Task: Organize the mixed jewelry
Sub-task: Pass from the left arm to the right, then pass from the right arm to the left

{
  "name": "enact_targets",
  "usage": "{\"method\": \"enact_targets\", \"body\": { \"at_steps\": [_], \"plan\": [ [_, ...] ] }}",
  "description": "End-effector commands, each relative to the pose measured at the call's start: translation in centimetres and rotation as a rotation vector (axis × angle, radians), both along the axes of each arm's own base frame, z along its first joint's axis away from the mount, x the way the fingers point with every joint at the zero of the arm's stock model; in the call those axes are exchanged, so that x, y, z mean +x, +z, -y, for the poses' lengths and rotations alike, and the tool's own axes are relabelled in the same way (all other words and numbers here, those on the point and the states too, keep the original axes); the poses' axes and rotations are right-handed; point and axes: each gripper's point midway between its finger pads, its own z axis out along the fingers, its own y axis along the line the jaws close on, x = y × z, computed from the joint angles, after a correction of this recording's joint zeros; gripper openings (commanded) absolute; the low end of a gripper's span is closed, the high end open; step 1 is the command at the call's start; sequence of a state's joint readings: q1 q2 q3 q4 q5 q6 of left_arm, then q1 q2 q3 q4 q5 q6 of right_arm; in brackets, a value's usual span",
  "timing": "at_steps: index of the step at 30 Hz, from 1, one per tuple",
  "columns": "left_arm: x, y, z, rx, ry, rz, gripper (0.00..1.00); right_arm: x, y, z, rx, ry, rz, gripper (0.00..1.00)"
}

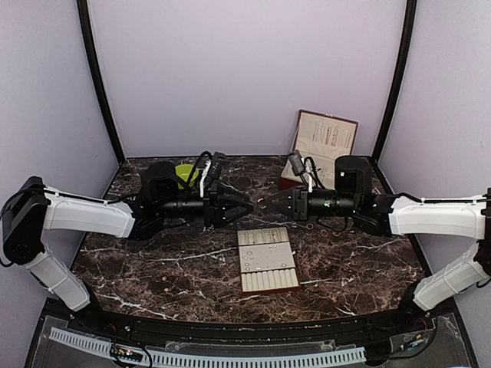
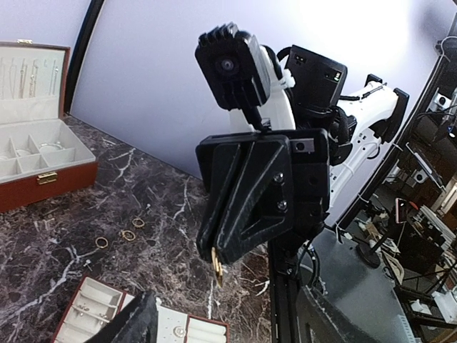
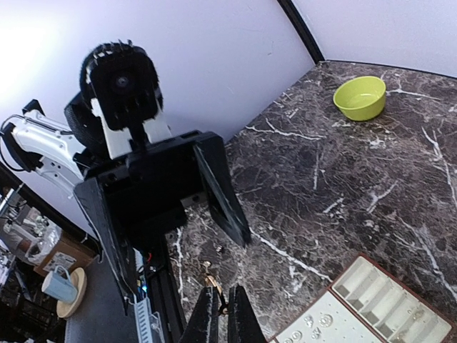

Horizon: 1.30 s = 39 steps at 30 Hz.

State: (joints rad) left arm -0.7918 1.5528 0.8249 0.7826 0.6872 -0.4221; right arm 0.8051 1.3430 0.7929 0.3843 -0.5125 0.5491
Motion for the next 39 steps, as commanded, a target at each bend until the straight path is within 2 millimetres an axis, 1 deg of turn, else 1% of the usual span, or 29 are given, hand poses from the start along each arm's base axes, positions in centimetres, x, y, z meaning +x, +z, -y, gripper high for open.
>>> {"method": "enact_targets", "body": {
  "at_steps": [1,4,5,7,11,15,16,19,24,27,29,33,36,39],
  "plan": [
    [1.1,2.0,-1.9,-0.024,0.101,0.055,0.71,0.9,-0.7,0.9,-0.107,-0.073,0.037,0.01],
    [2.5,2.1,-2.8,0.015,0.169,0.055,0.72,1.3,-2.1,1.5,-0.185,-0.115,0.033,0.01],
    [3.0,1.6,-3.2,0.052,0.204,0.052,0.72,1.3,-2.7,1.7,-0.209,-0.126,0.032,0.01],
    [4.2,1.2,-4.1,0.105,0.273,0.051,0.73,1.4,-3.6,2.0,-0.252,-0.154,0.025,0.02],
    [6.7,0.6,-6.6,0.232,0.397,0.049,0.74,1.7,-5.3,2.4,-0.322,-0.202,0.008,0.01],
    [8.5,0.7,-9.1,0.321,0.484,0.032,0.78,1.6,-6.7,2.7,-0.365,-0.226,-0.017,0.01],
    [8.5,0.8,-9.4,0.333,0.485,0.011,0.78,1.7,-6.8,2.7,-0.37,-0.233,-0.019,0.01],
    [9.1,0.9,-11.0,0.364,0.498,-0.025,0.79,1.0,-8.5,3.4,-0.444,-0.248,-0.059,0.01],
    [9.8,1.5,-13.2,0.42,0.542,0.013,0.81,-0.5,-11.0,4.8,-0.541,-0.272,-0.128,0.01],
    [10.0,1.6,-14.2,0.431,0.592,0.033,0.81,-1.5,-11.9,5.5,-0.567,-0.29,-0.176,0.01],
    [9.9,1.2,-14.5,0.426,0.607,0.03,0.82,-2.3,-12.4,5.9,-0.581,-0.3,-0.207,0.01],
    [9.7,-0.1,-14.4,0.443,0.588,0.0,0.82,-4.1,-13.4,6.5,-0.609,-0.31,-0.263,0.01],
    [9.6,-0.6,-14.3,0.454,0.578,-0.017,0.82,-5.4,-14.1,6.8,-0.637,-0.304,-0.306,0.01],
    [9.4,-0.8,-14.2,0.447,0.572,-0.034,0.82,-6.0,-14.5,7.3,-0.662,-0.33,-0.324,0.01]
  ]
}}
